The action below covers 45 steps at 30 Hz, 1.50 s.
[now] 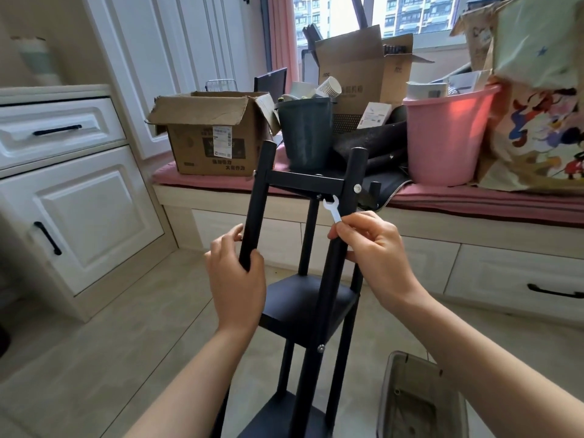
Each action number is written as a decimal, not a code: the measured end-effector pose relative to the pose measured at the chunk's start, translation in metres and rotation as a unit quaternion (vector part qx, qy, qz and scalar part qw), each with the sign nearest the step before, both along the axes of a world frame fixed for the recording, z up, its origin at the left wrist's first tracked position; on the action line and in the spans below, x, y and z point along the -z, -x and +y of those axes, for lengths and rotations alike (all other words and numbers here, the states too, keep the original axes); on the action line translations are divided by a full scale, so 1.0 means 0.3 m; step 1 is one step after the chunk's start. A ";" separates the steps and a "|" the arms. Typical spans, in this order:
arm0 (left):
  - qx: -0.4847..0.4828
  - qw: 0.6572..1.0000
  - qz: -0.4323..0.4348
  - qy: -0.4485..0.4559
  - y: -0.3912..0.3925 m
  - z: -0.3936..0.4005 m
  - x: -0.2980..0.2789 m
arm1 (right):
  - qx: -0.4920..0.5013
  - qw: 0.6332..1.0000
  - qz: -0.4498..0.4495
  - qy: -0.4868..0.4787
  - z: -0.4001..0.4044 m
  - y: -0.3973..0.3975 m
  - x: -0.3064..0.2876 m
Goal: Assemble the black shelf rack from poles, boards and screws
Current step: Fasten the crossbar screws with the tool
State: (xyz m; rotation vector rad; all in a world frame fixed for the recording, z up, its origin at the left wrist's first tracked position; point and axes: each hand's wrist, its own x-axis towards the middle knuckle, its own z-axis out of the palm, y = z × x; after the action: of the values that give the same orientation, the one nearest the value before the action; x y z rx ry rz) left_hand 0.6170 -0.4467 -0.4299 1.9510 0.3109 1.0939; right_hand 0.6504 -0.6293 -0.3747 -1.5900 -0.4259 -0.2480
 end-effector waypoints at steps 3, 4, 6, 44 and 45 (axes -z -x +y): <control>0.095 0.994 0.000 0.053 0.028 -0.063 0.002 | 0.004 1.000 -0.008 0.013 -0.002 -0.002 -0.008; 0.168 0.980 0.031 0.105 0.038 -0.089 0.003 | 0.004 1.000 -0.010 0.018 -0.002 -0.001 -0.011; 0.283 0.940 0.112 0.156 0.052 -0.141 0.021 | 0.002 0.999 -0.014 0.031 0.001 0.001 -0.014; 0.173 0.976 0.015 0.129 0.046 -0.109 0.015 | -0.016 0.997 0.039 0.064 0.140 -0.055 0.033; 0.167 0.979 0.015 0.118 0.046 -0.102 0.014 | -0.018 0.997 0.039 0.069 0.151 -0.057 0.033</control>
State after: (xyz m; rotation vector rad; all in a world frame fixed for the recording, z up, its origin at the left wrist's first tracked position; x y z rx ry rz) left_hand 0.6032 -0.4772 -0.4341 1.7307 0.1153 0.7733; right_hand 0.6675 -0.5839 -0.3845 -1.7205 -0.4187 -0.1309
